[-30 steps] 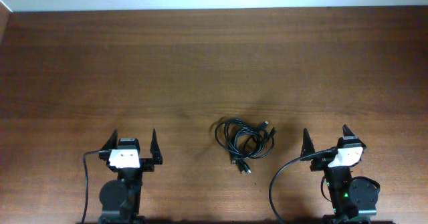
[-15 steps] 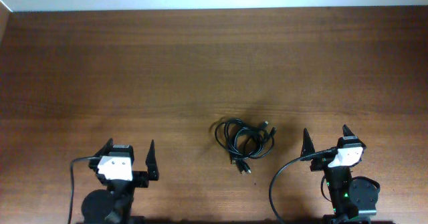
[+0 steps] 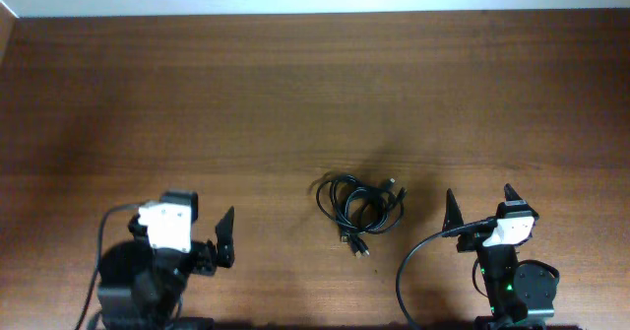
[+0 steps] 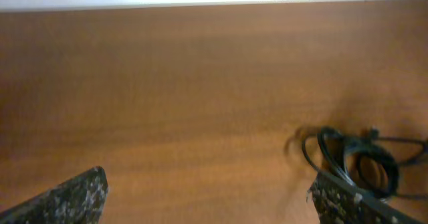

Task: Untangle cables
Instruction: 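Reach the left gripper forward and down onto the black cable bundle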

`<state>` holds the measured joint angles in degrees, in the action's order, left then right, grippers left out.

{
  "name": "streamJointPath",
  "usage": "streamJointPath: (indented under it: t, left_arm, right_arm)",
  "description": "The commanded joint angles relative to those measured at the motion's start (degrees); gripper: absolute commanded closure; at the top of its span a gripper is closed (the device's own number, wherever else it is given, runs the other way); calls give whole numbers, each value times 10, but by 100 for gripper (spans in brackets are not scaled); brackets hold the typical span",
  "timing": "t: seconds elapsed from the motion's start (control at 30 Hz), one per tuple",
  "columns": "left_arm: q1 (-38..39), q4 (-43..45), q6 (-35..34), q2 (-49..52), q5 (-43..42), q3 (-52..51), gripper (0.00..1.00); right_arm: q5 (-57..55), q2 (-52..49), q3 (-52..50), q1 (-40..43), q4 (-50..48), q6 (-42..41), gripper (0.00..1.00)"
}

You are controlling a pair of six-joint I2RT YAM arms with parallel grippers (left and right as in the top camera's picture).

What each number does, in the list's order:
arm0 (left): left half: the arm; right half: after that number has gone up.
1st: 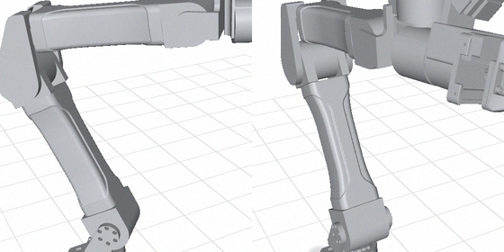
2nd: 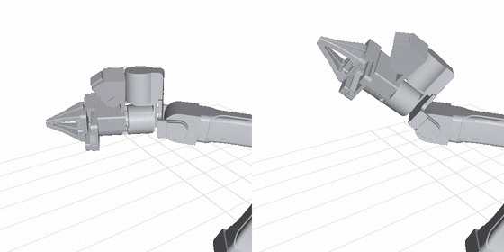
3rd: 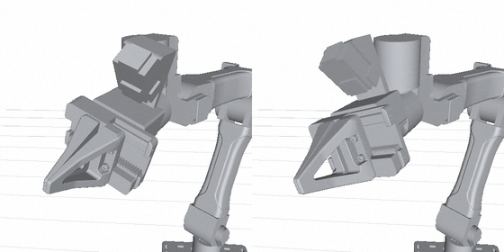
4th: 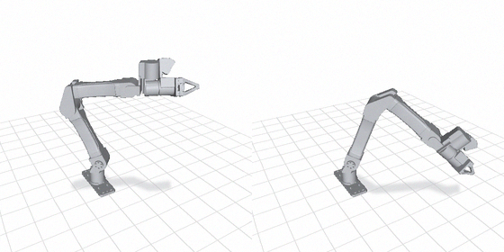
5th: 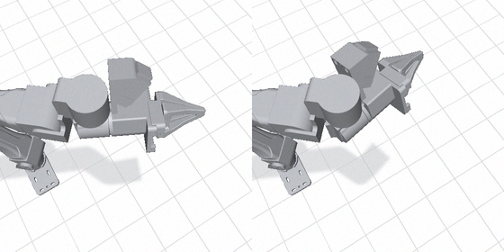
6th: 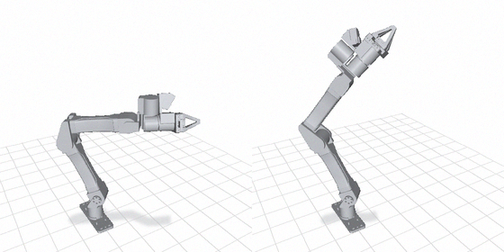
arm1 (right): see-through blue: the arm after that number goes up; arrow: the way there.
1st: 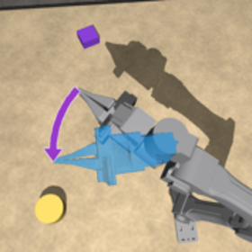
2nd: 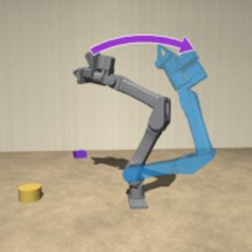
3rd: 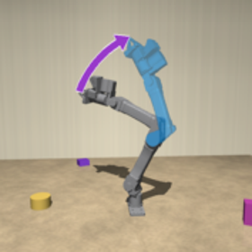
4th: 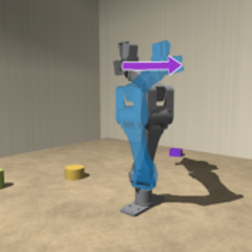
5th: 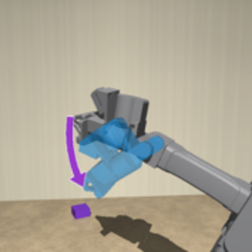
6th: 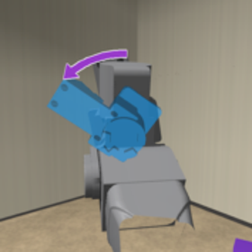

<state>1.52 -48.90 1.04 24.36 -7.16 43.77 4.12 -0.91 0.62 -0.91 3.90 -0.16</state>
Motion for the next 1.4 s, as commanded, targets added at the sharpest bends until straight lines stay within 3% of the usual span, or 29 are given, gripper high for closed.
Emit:
streamJointPath:
  t: [0.0, 0.33, 0.5, 0.93, 1.13, 1.27, 1.37]
  left_arm:
    - [-2, -45, -5, 87, -18, 83, 2]
    - [0, -165, -1, 262, -47, 224, 2]
    - [39, -209, -1, 320, -46, 250, 2]
    - [169, -208, -2, 476, -60, 250, 2]
    - [172, -208, -2, 545, -69, 250, 2]
    - [172, -171, -55, 602, -97, 250, 2]
    - [172, -151, -56, 647, -135, 250, 2]
  right_arm:
    - [-1, 4, -3, -5, 3, -1, 1]
    - [-1, 4, -3, -5, 3, -1, 1]
    - [-1, 4, -3, -5, 3, -1, 1]
    - [-1, 4, -3, -5, 3, -1, 1]
    - [-1, 4, -3, -5, 3, -1, 1]
    - [-1, 4, -3, -5, 3, -1, 1]
    - [-1, 4, -3, -5, 3, -1, 1]
